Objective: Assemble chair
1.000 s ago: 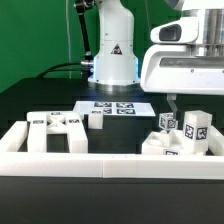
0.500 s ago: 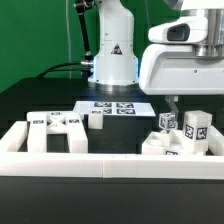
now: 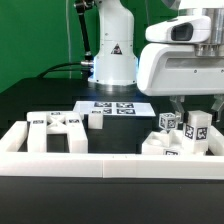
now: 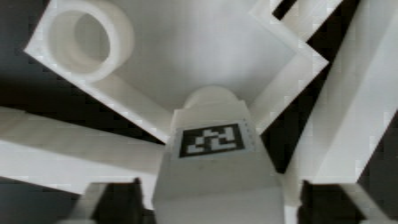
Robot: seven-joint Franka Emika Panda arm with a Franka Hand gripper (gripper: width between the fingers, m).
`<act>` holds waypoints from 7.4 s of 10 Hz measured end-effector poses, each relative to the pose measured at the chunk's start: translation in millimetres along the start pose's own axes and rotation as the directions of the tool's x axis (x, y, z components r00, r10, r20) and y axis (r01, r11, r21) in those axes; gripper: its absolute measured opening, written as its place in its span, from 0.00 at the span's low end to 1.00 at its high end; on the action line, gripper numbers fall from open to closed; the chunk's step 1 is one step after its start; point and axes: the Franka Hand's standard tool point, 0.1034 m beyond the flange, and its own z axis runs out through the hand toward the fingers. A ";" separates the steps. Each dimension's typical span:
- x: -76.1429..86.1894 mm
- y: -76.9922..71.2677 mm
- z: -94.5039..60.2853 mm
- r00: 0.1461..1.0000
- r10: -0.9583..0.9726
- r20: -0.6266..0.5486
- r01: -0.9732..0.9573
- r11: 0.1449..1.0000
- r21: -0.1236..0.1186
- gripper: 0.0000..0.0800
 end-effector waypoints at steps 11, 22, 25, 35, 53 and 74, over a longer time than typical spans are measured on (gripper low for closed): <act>1.9 -15.7 -0.2 0.578 0.816 0.017 -0.816 0.578 0.023 0.36; 3.7 -29.1 -1.0 0.703 0.711 0.020 -0.711 0.702 0.038 0.81; 2.3 -27.2 0.3 0.883 0.469 0.010 -0.469 0.883 0.040 0.81; 3.1 -18.1 0.2 0.990 -0.142 -0.008 0.142 0.990 0.001 0.65; 0.8 9.4 -1.3 0.564 0.825 -0.036 -0.825 0.565 -0.001 0.36; -78.1 108.2 -34.1 0.910 0.415 -0.007 -0.415 0.910 -0.010 0.81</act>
Offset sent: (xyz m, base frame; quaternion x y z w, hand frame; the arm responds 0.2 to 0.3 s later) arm 0.0000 0.0000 0.0000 0.0000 0.0000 0.1938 0.9810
